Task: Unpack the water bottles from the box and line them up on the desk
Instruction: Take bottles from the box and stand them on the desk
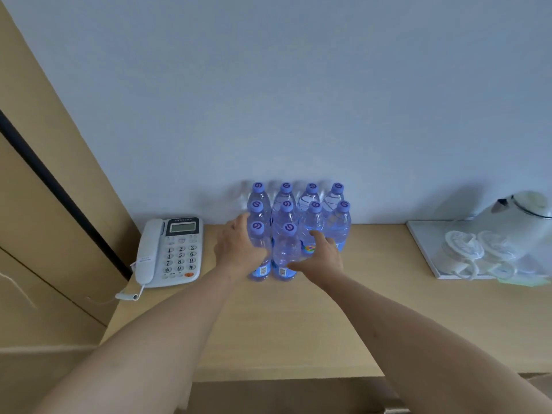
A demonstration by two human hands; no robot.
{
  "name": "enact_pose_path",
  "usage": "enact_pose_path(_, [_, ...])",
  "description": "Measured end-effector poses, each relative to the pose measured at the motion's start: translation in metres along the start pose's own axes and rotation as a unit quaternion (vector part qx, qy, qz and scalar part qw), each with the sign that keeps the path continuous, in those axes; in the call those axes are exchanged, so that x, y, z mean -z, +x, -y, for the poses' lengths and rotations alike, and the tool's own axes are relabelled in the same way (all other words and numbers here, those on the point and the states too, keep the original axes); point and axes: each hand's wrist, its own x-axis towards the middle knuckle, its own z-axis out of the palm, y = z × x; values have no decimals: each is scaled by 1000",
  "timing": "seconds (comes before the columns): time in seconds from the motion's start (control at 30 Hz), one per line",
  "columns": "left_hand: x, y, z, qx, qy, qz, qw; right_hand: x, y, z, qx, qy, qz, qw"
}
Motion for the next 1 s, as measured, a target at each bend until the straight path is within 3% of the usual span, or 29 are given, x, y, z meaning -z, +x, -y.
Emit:
enact_pose_path(0.27, [-3, -25, -88, -154, 46, -9, 987, 84, -56, -20, -8, -36, -75, 996])
enact_pose_path(0.47, [-57, -72, -190, -267, 63, 80, 958, 175, -116, -79, -66, -64, -145, 985])
enact_pose_path(0.77, [-166, -203, -341, -422, 74, 177, 886, 291, -241, -218, -199, -78, -237, 948])
enact_pose_path(1.0, [-253, -327, -411, -522, 121, 244, 809, 336, -339, -337, -316, -33, -264, 911])
